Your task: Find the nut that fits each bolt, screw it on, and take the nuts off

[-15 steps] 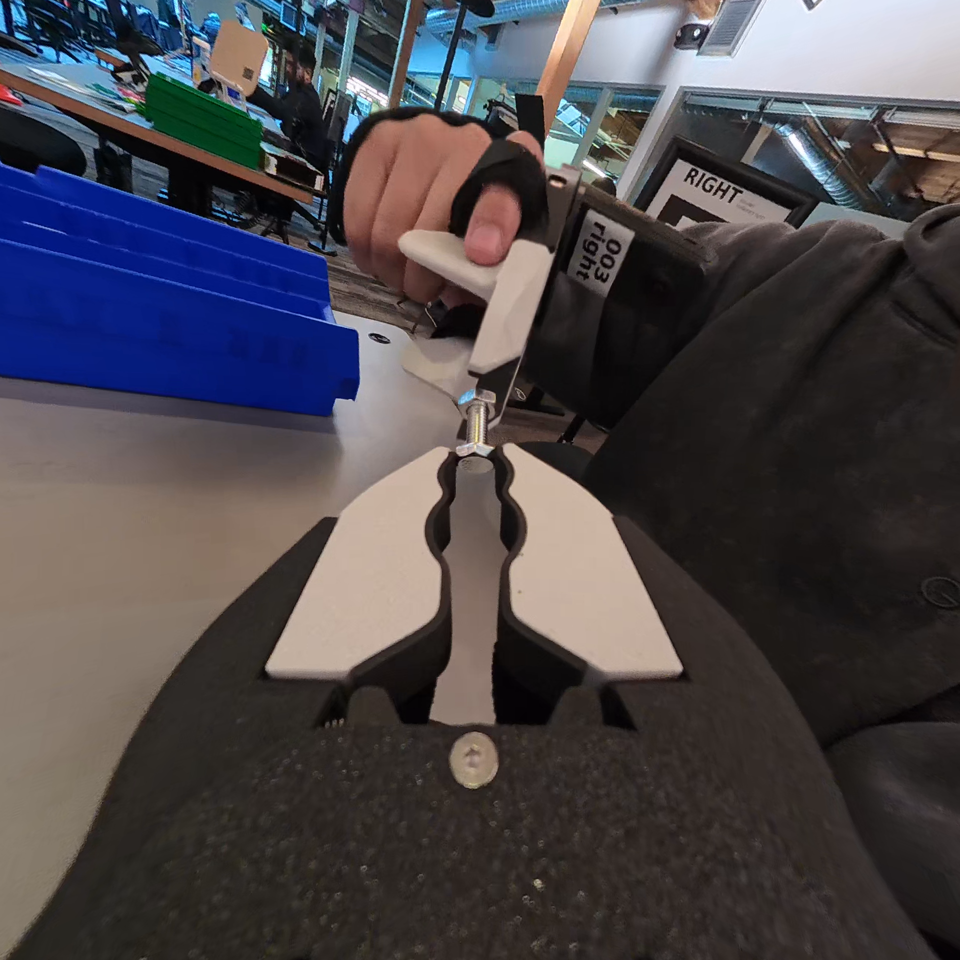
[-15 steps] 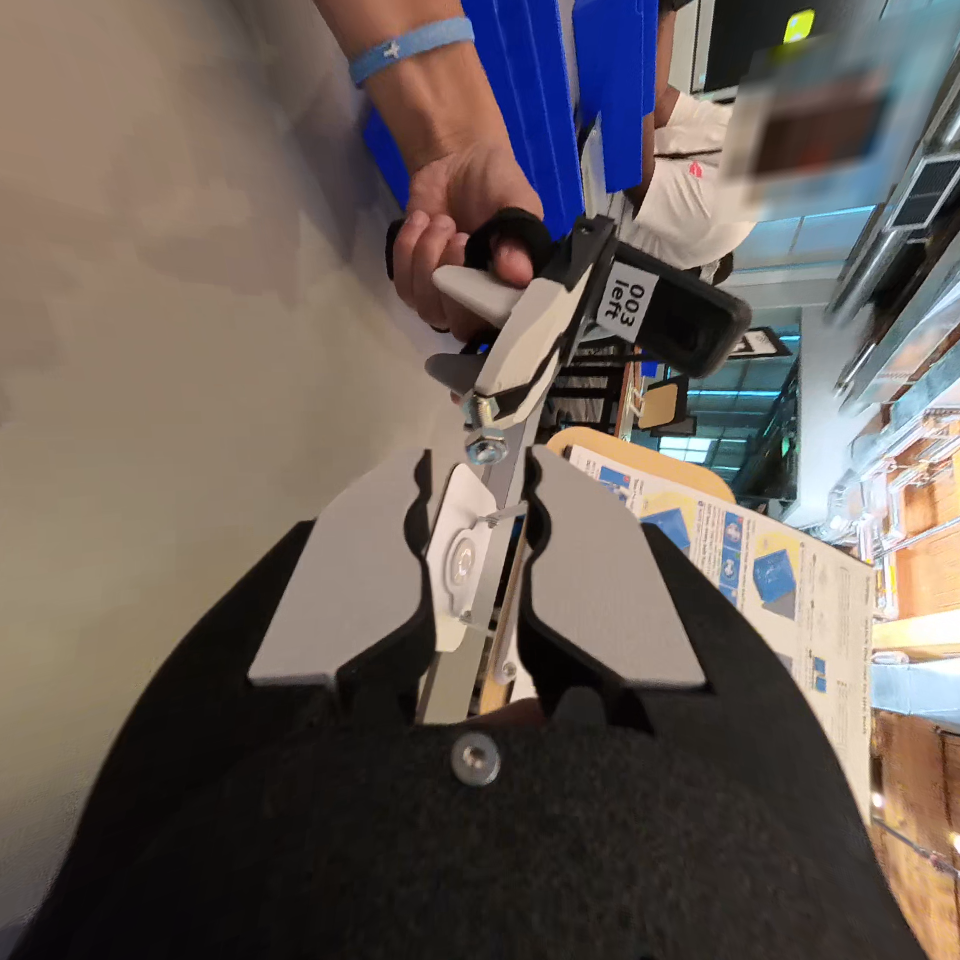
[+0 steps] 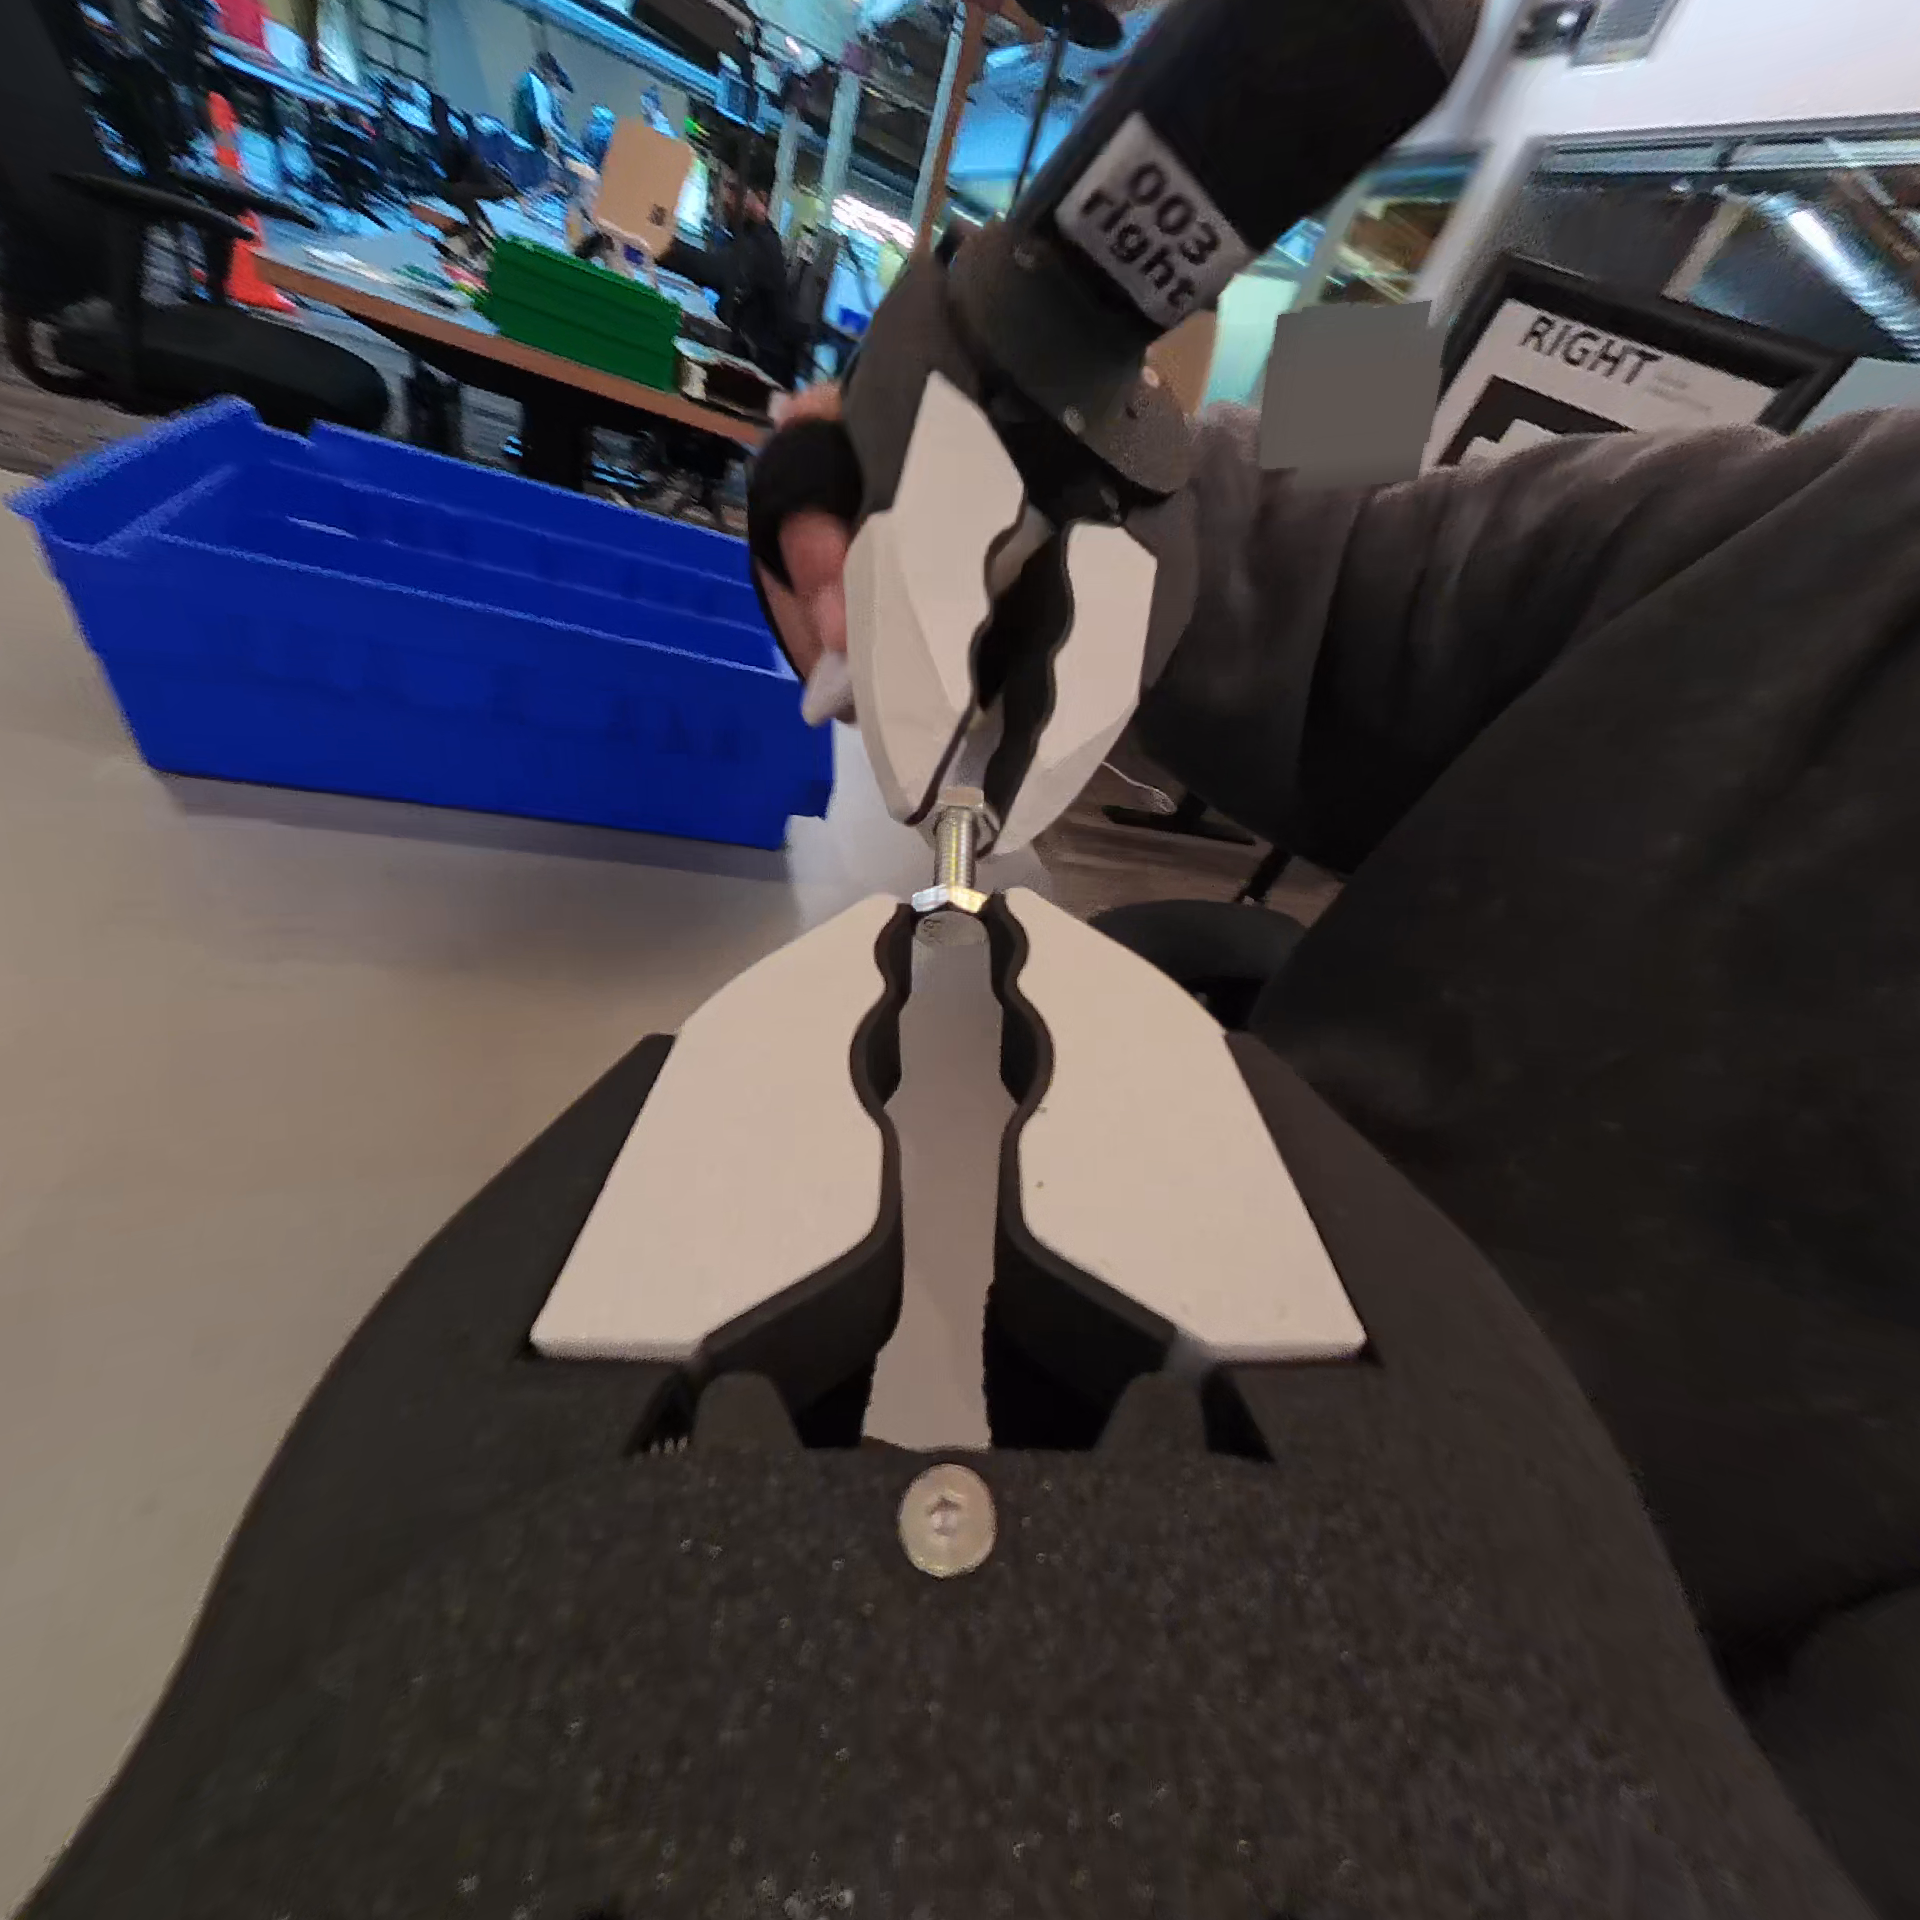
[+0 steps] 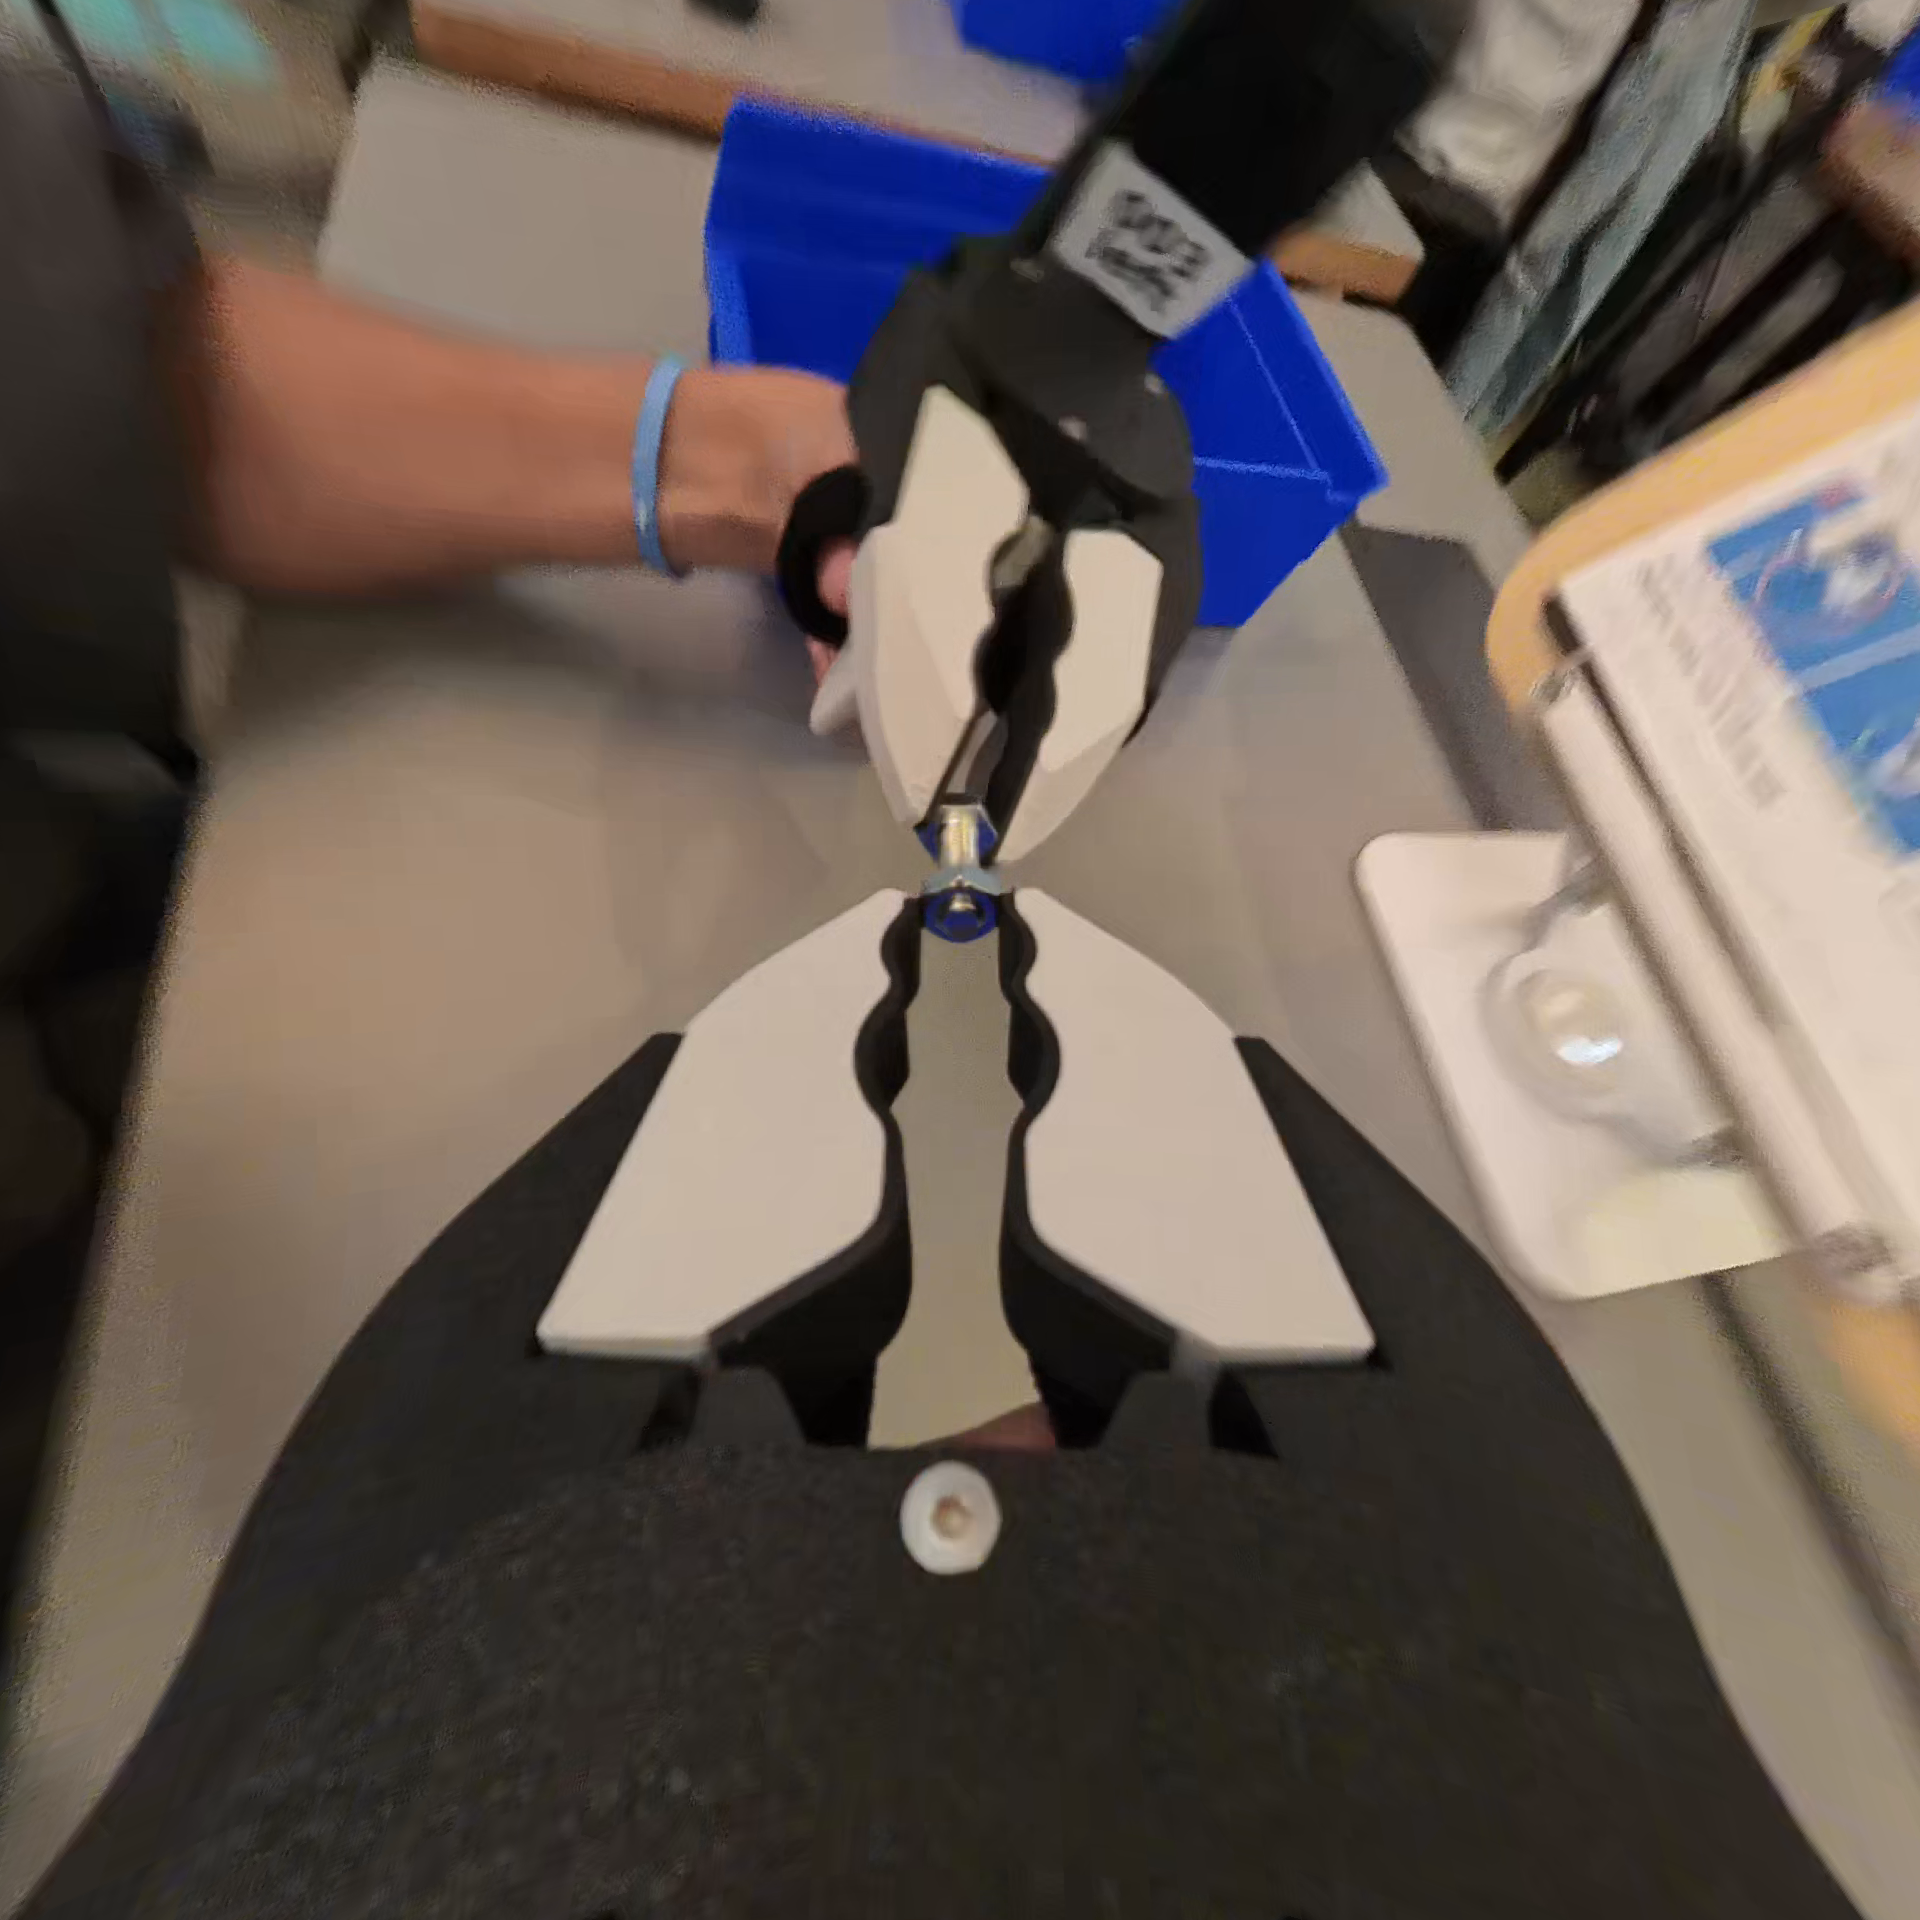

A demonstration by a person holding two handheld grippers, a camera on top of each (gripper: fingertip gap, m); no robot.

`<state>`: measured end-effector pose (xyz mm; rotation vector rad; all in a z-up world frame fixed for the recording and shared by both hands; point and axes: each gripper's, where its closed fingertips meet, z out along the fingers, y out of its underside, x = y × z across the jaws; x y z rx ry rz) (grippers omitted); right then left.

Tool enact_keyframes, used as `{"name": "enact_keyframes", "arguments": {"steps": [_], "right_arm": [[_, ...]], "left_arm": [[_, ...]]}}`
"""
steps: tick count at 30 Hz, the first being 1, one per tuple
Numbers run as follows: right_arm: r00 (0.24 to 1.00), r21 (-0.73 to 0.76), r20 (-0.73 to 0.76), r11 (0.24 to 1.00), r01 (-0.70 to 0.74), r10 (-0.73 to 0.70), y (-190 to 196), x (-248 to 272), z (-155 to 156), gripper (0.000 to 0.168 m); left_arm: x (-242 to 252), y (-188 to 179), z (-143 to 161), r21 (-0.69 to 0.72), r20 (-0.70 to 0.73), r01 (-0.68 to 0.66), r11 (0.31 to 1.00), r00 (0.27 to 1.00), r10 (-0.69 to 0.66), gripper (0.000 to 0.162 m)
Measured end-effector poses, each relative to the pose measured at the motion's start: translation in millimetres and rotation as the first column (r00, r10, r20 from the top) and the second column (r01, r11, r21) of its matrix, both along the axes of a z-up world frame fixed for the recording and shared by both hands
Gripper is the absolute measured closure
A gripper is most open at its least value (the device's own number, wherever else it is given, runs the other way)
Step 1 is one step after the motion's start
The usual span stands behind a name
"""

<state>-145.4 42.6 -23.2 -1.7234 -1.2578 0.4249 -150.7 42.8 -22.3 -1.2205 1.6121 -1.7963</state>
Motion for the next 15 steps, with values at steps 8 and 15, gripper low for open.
{"name": "enact_keyframes", "arguments": {"steps": [8,15], "right_arm": [[0.721,-0.818,-0.452,0.566,-0.101,-0.525,12,5,-3,0.154],[0.741,-0.707,-0.502,0.706,-0.053,-0.447,12,9,2,0.127]], "left_arm": [[9,16,-3,0.099,0.016,-0.142,0.985,0.99,0.141,0.148],[1,17,7,0.009,0.048,-0.097,0.995,0.994,0.097,0.148]]}}
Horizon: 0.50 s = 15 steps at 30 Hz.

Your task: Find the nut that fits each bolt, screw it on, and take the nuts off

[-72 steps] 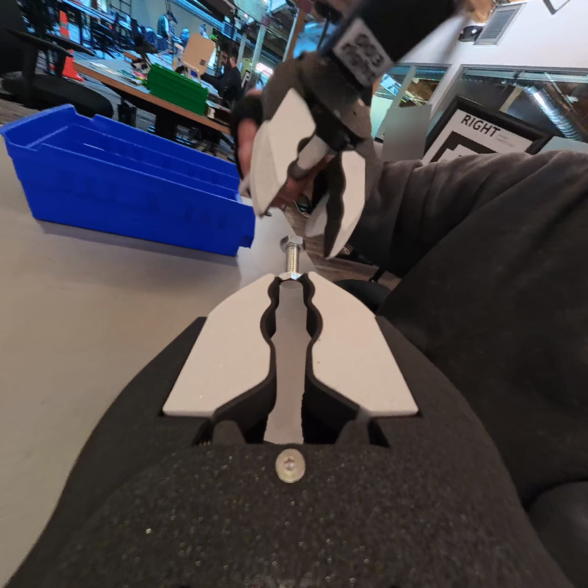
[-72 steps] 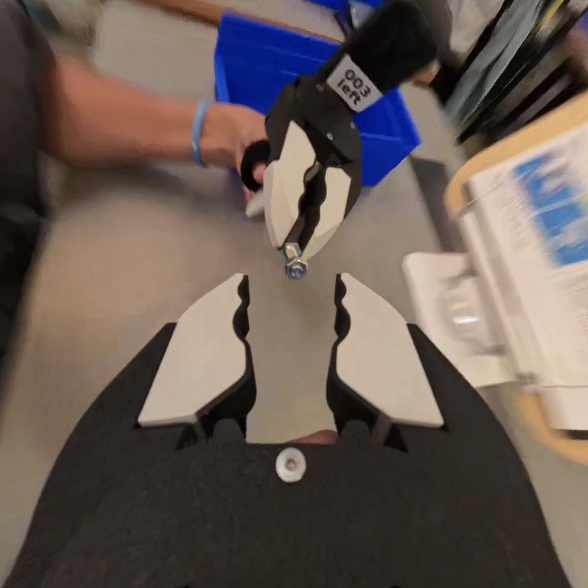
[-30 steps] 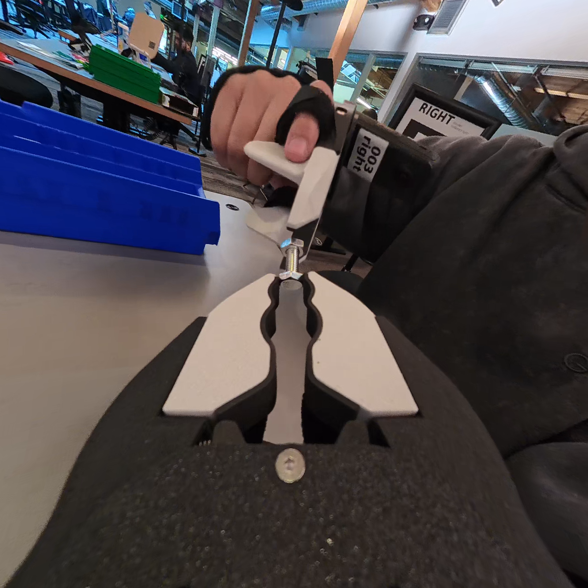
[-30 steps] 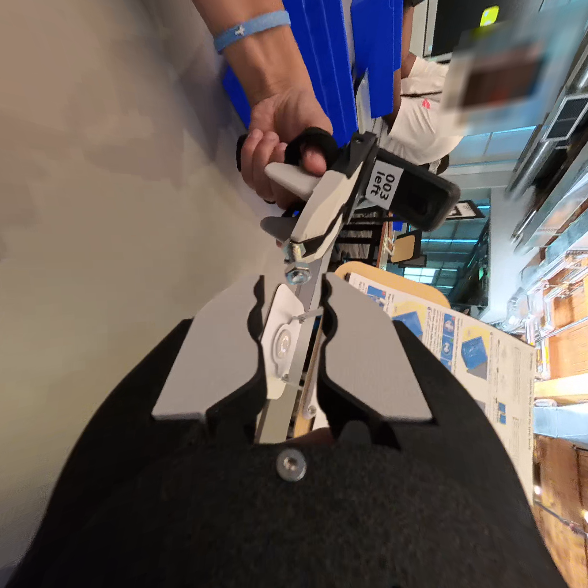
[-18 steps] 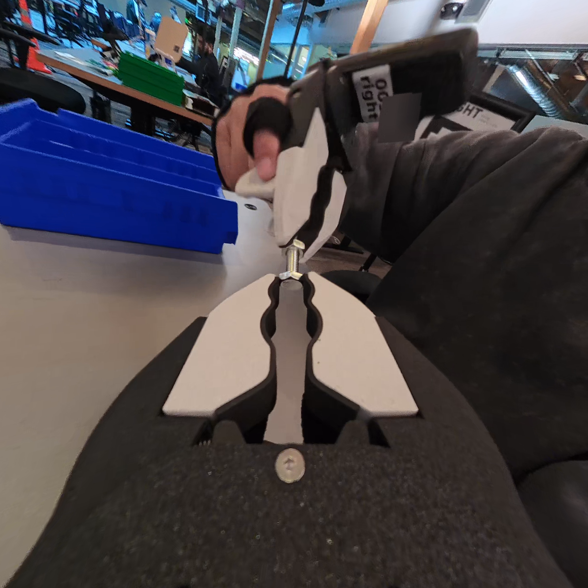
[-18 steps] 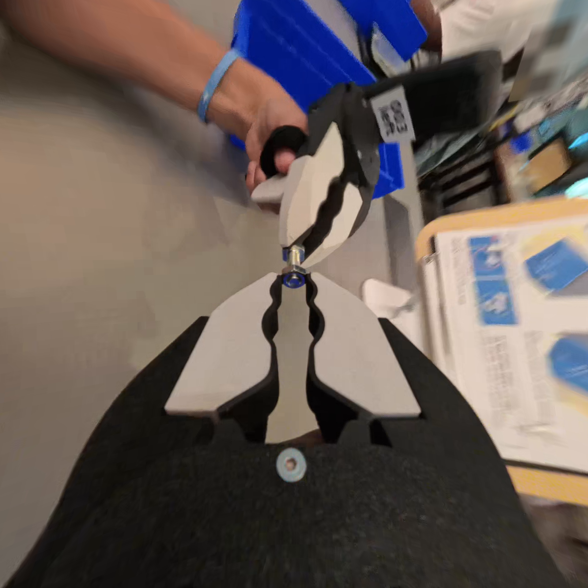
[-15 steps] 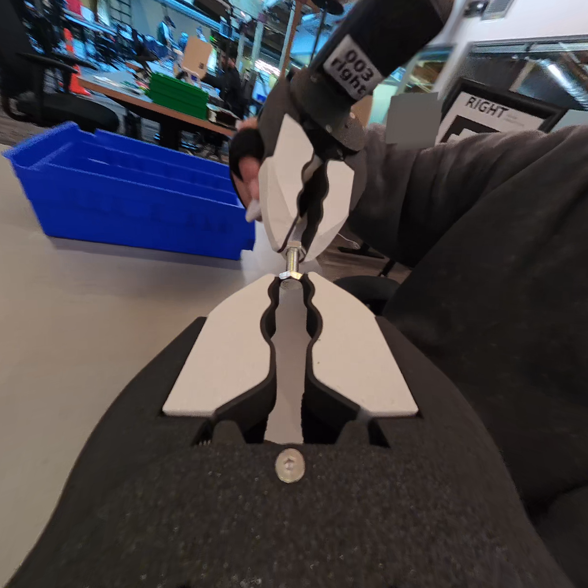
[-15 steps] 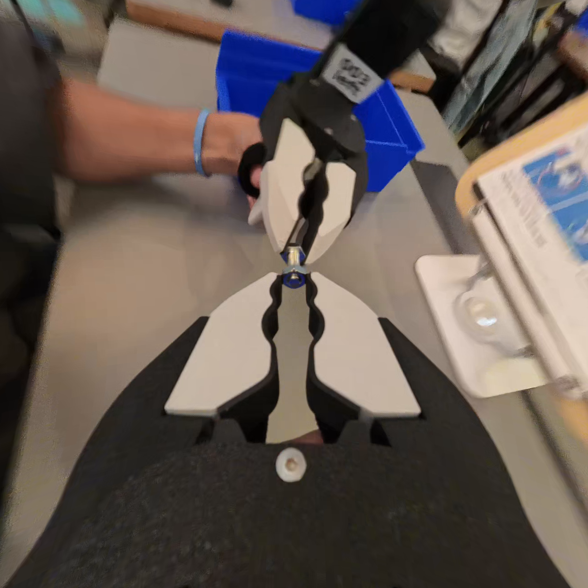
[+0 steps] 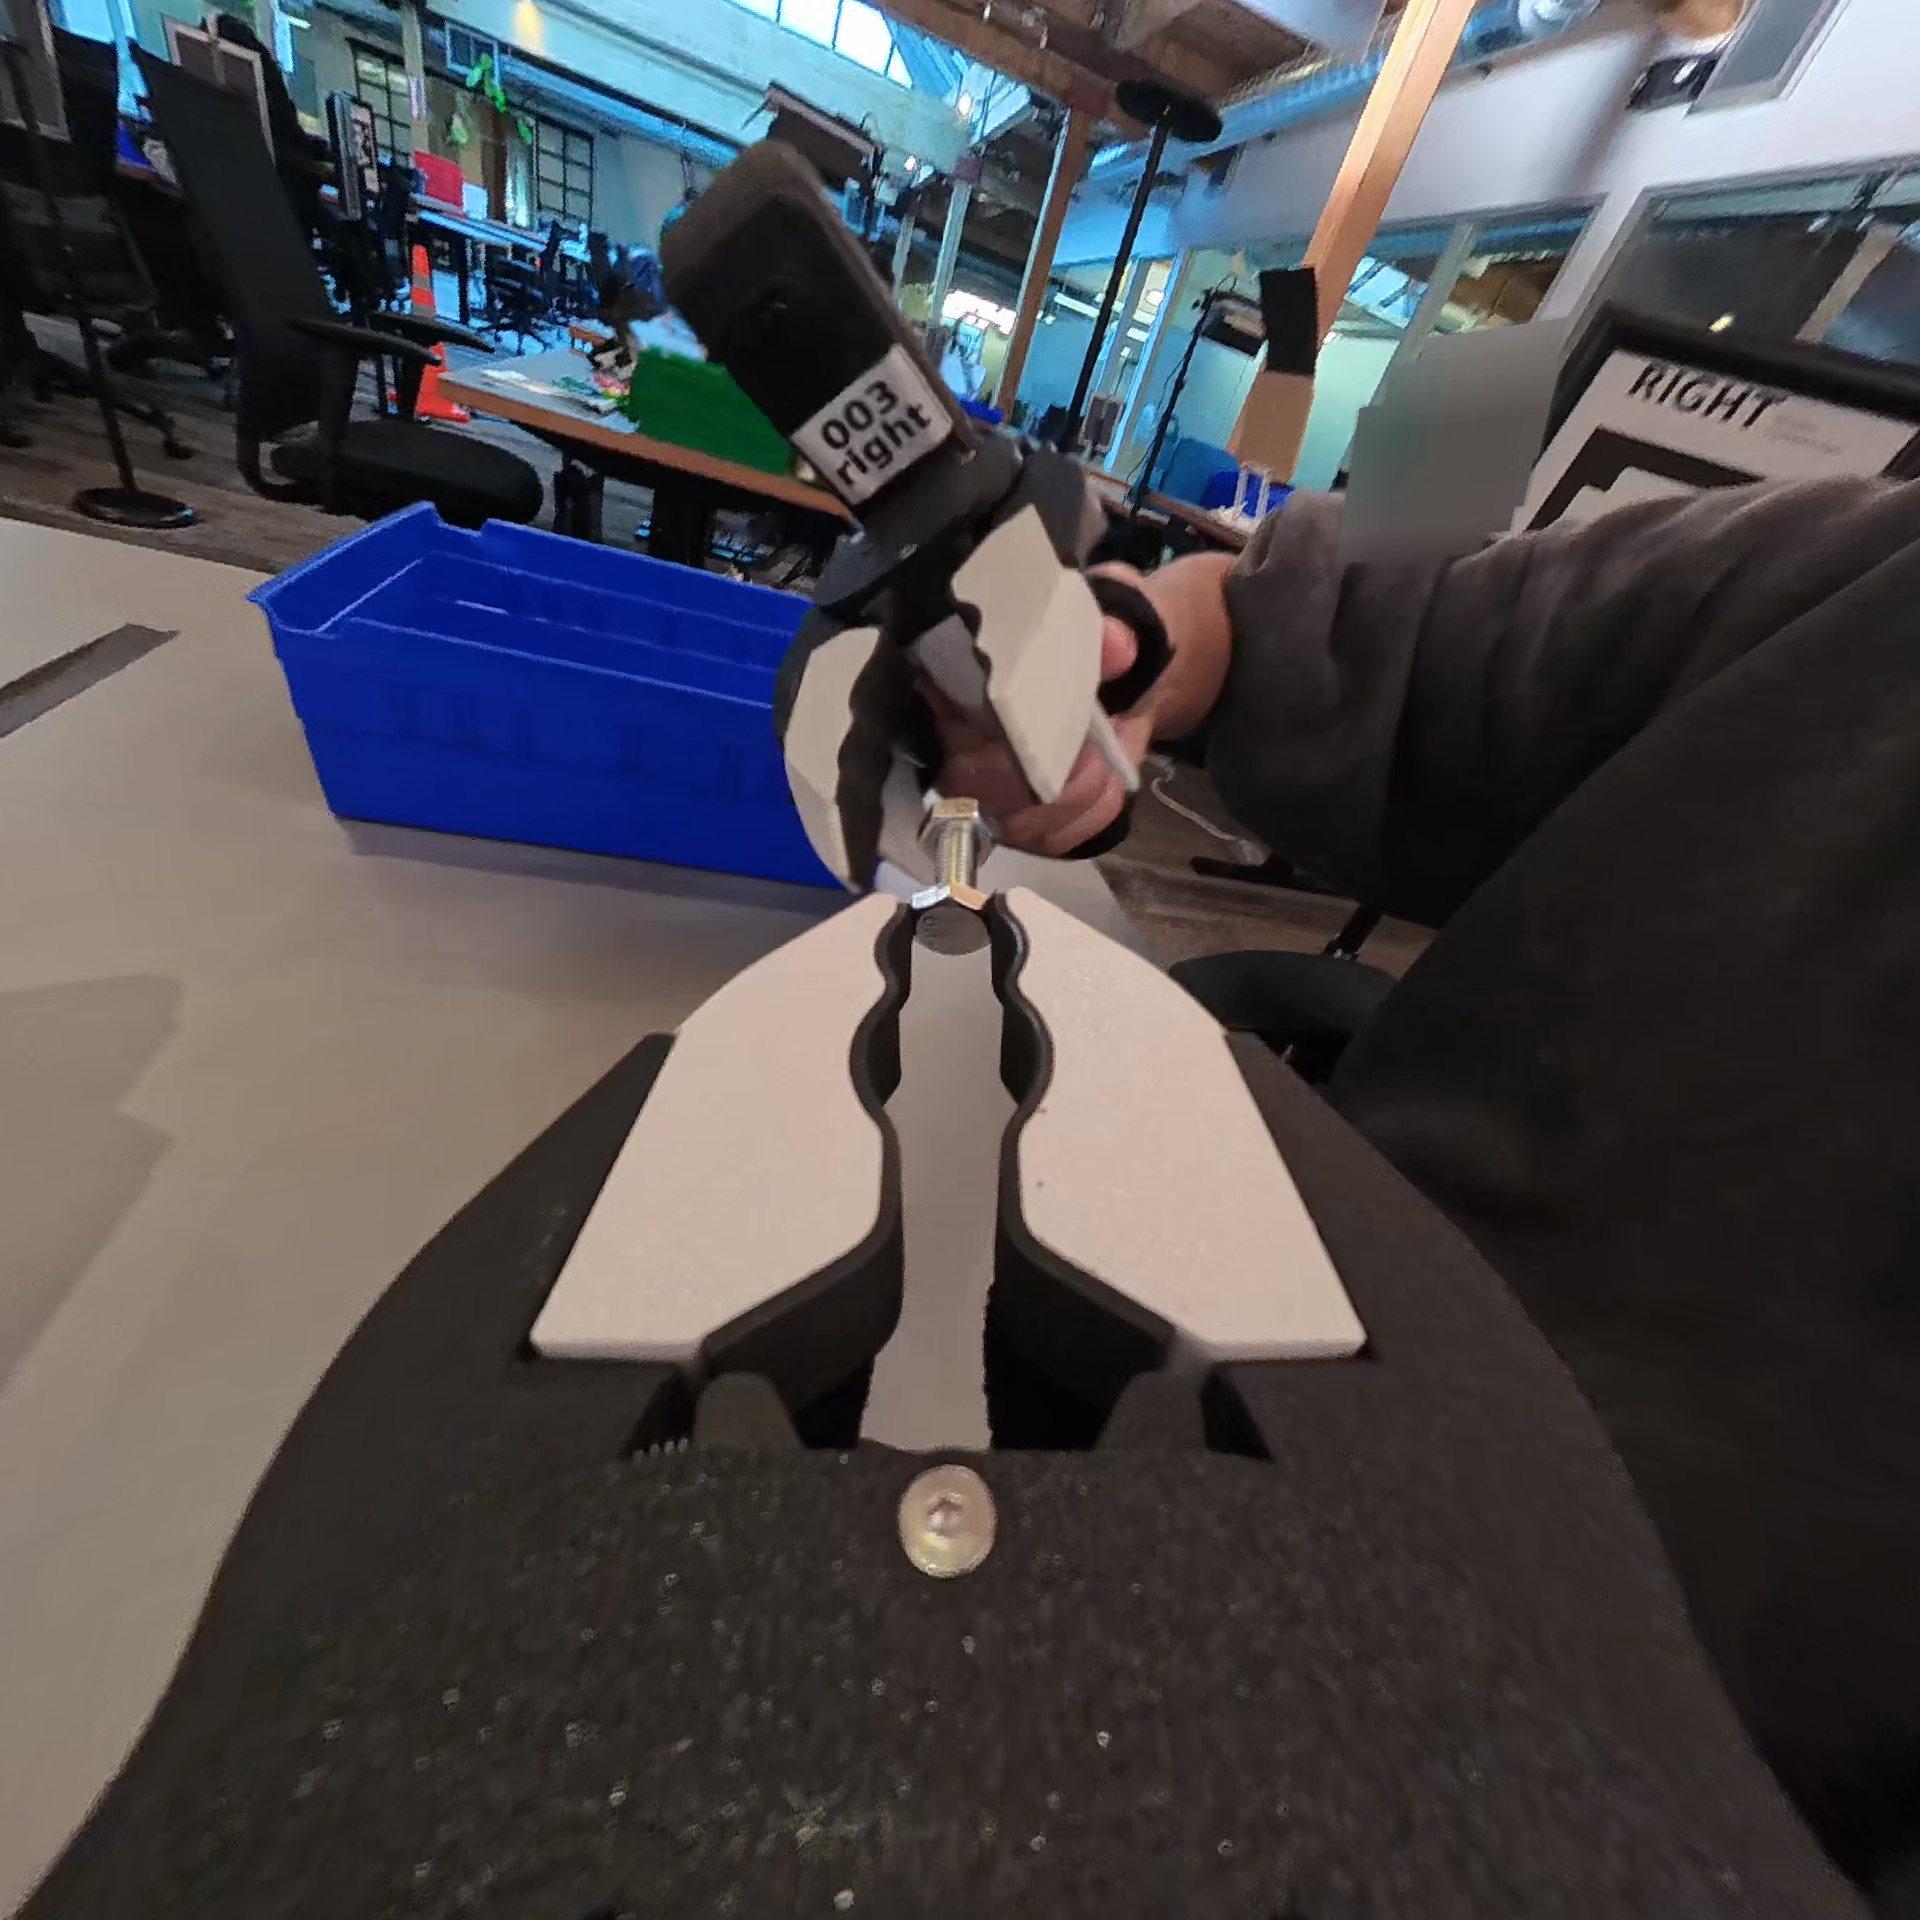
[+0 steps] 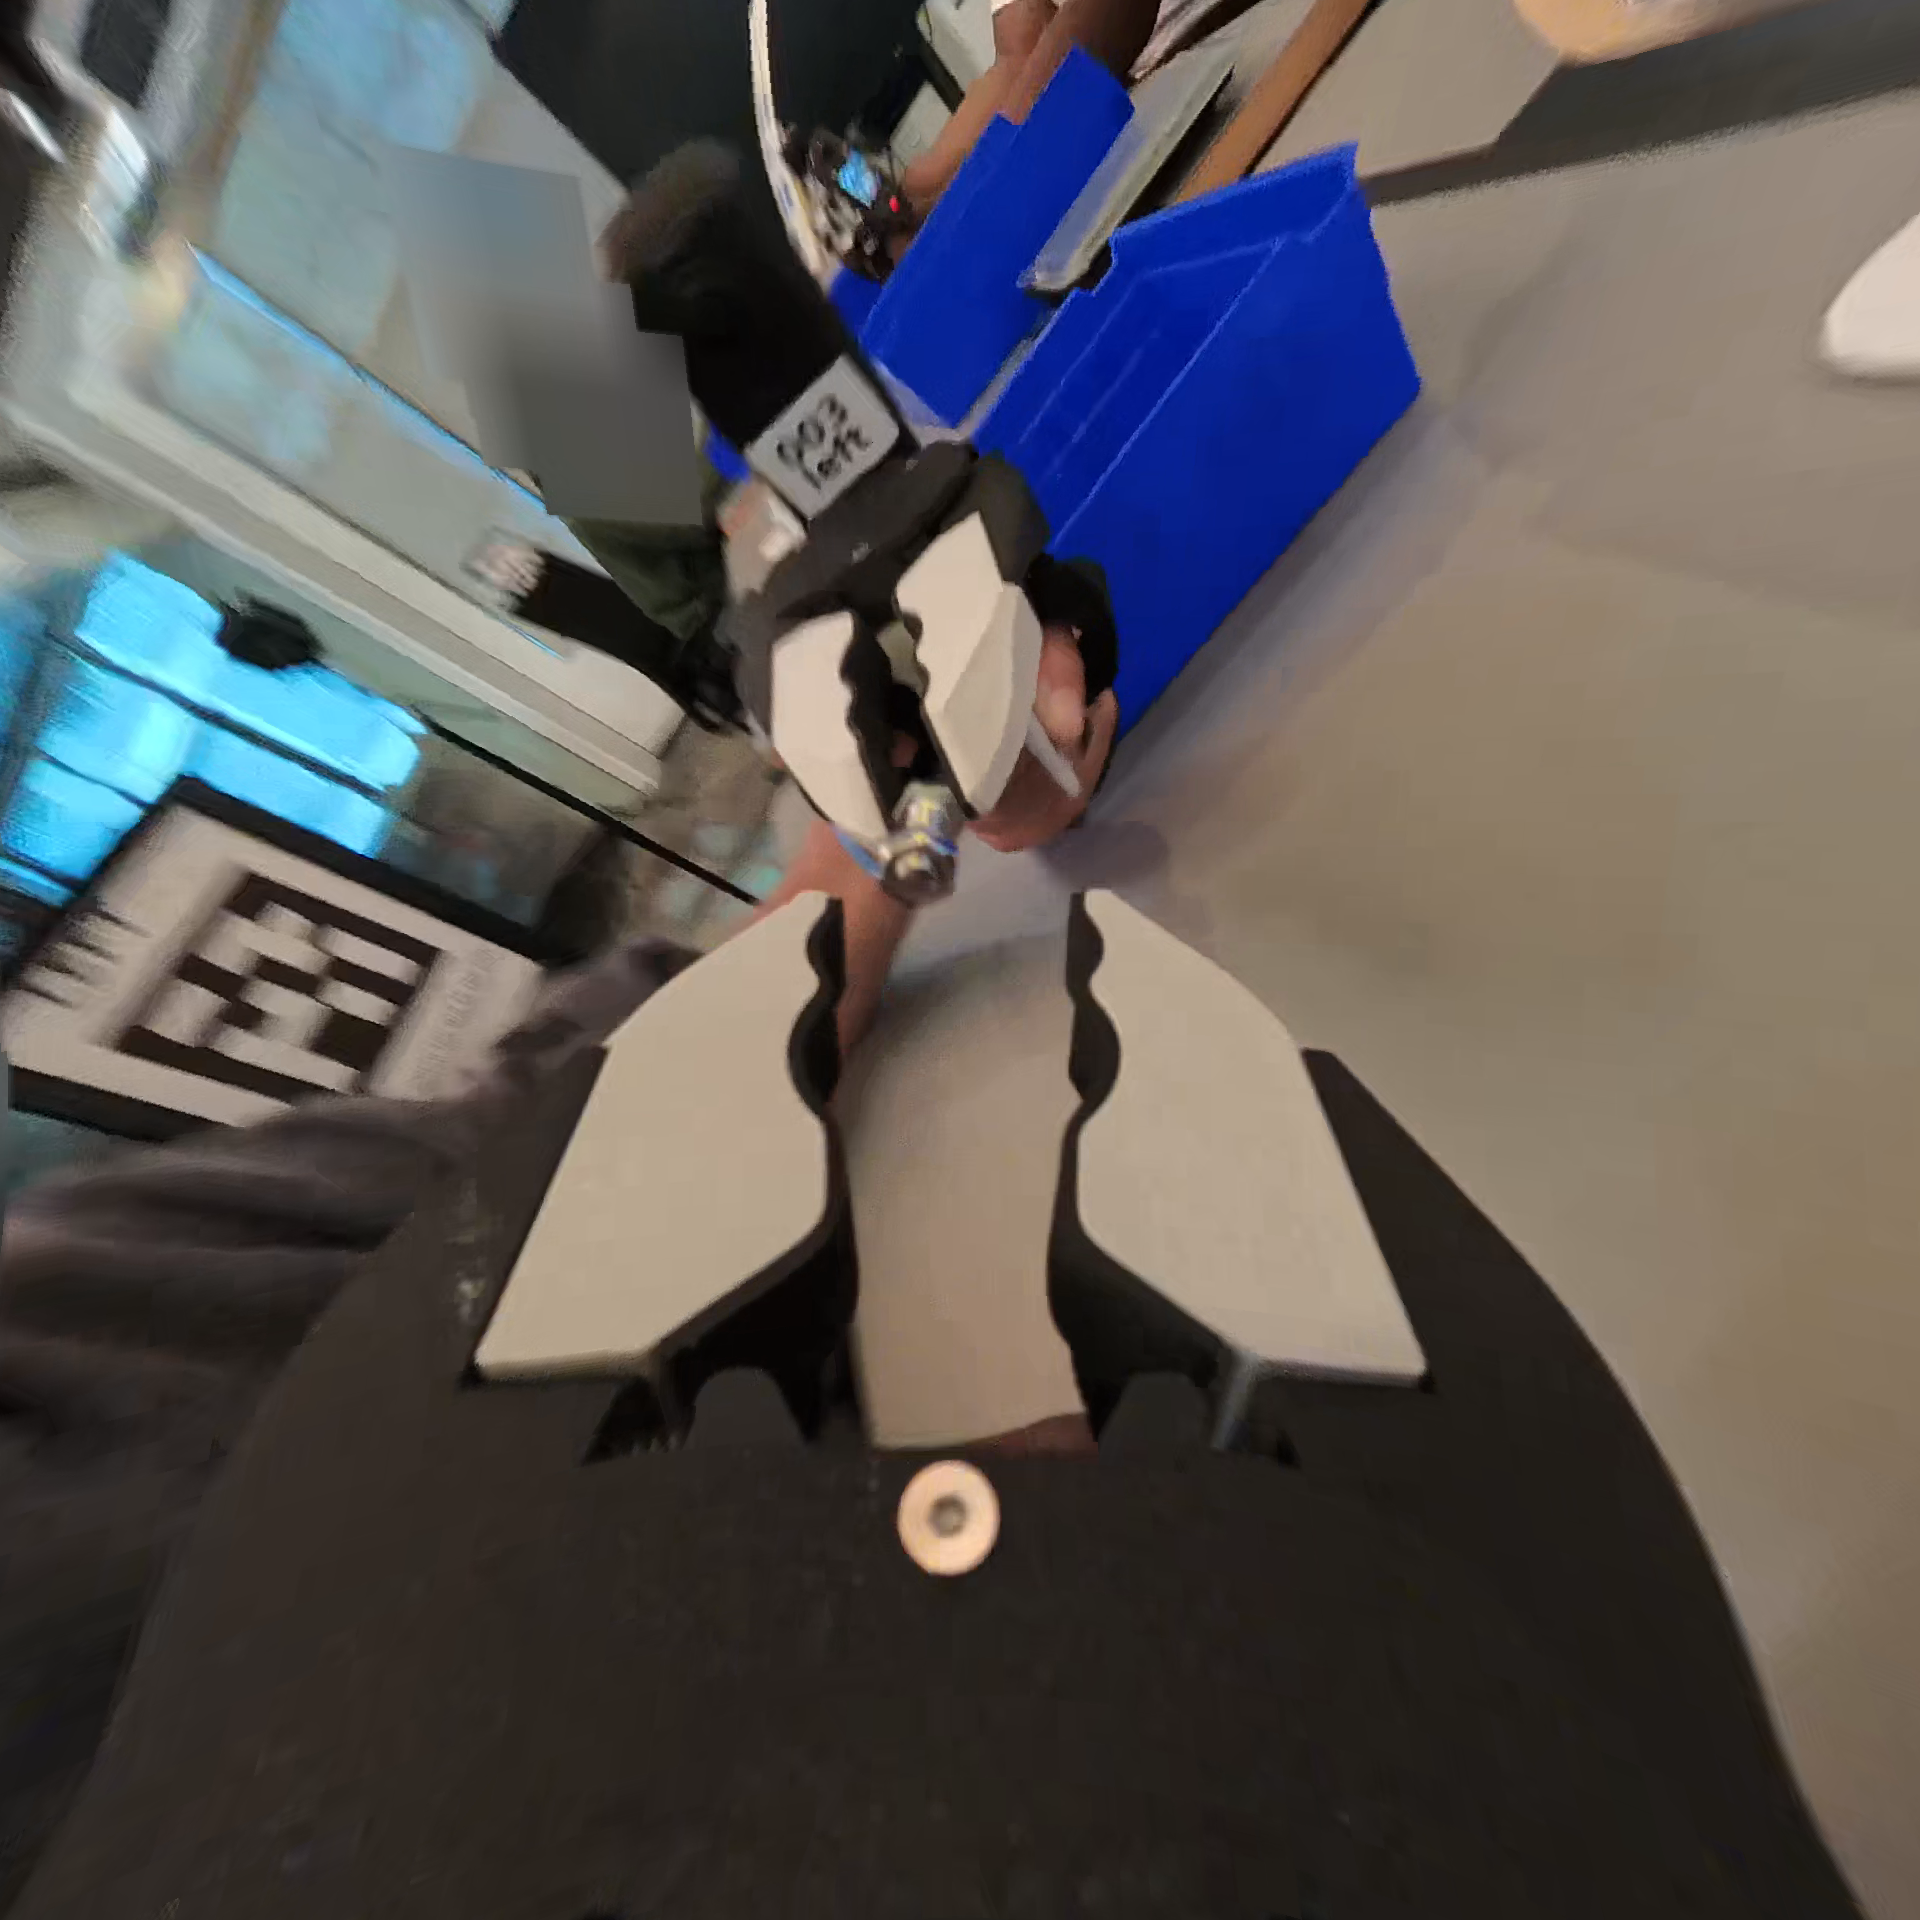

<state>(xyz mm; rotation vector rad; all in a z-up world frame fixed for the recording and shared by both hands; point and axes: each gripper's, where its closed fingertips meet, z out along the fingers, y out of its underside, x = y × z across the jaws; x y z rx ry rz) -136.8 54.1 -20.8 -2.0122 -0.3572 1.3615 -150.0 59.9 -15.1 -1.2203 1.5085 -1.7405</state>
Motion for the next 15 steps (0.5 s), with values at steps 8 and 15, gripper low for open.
{"name": "enact_keyframes", "arguments": {"steps": [8,15], "right_arm": [[0.525,0.696,0.712,0.37,-0.616,-0.466,-13,-8,2,0.13],[0.34,0.564,0.7,0.195,-0.802,-0.628,-5,-10,5,0.134]], "left_arm": [[-8,-1,3,-0.087,0.02,0.073,0.993,0.997,-0.072,0.148],[-10,-18,-1,-0.068,-0.015,0.151,0.986,0.988,-0.152,0.148]]}}
